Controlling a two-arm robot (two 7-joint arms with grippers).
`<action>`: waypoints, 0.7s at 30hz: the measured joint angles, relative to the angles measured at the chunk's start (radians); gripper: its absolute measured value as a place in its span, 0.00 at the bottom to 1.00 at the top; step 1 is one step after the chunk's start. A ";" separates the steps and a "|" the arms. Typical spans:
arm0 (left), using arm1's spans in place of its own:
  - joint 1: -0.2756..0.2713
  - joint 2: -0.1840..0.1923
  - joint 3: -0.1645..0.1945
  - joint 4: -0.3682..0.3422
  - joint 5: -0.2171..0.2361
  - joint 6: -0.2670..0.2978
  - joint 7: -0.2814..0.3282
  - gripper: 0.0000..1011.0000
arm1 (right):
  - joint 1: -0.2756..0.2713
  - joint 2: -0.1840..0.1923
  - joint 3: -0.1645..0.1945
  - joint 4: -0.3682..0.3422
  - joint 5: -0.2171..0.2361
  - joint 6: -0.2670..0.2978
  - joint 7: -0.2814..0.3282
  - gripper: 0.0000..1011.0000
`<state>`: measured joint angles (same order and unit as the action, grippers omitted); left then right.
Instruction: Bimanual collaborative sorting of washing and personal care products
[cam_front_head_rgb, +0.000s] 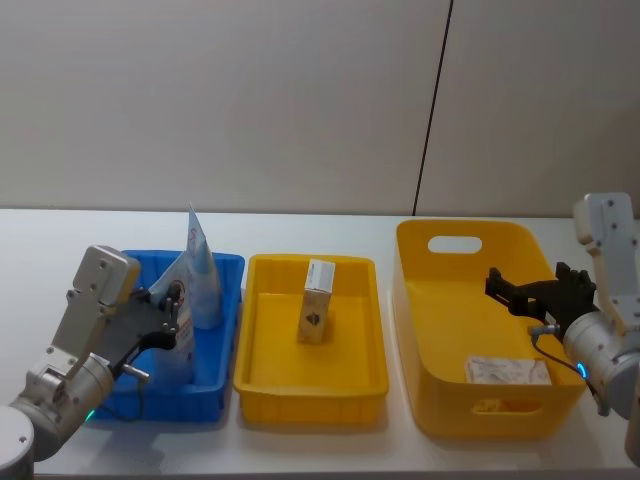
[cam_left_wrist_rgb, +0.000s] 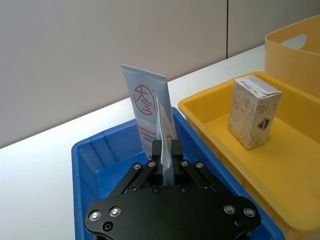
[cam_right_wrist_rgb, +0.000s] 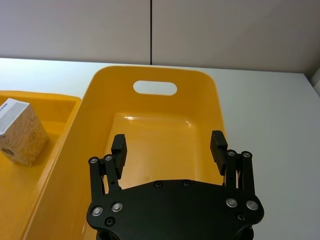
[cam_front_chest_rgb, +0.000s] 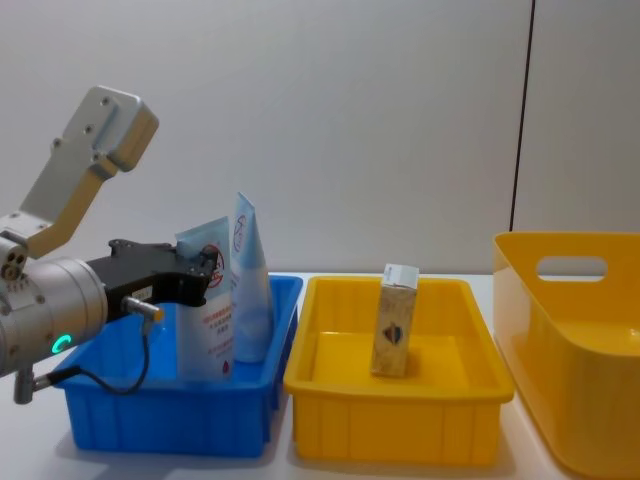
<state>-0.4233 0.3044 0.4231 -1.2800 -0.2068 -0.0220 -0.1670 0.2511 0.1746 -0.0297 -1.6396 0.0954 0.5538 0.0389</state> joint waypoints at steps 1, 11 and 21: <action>0.000 0.000 0.000 0.000 0.000 0.000 0.000 0.08 | 0.000 0.000 0.000 0.000 0.000 0.000 0.000 0.99; 0.000 0.000 0.000 0.000 0.000 0.000 0.000 0.08 | 0.000 0.000 0.000 0.000 0.000 0.000 0.000 0.99; 0.000 0.000 0.000 0.000 0.000 0.000 0.000 0.08 | 0.000 0.000 0.000 0.000 0.000 0.000 0.000 0.99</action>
<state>-0.4233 0.3044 0.4230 -1.2802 -0.2068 -0.0219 -0.1670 0.2511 0.1746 -0.0298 -1.6397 0.0955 0.5538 0.0390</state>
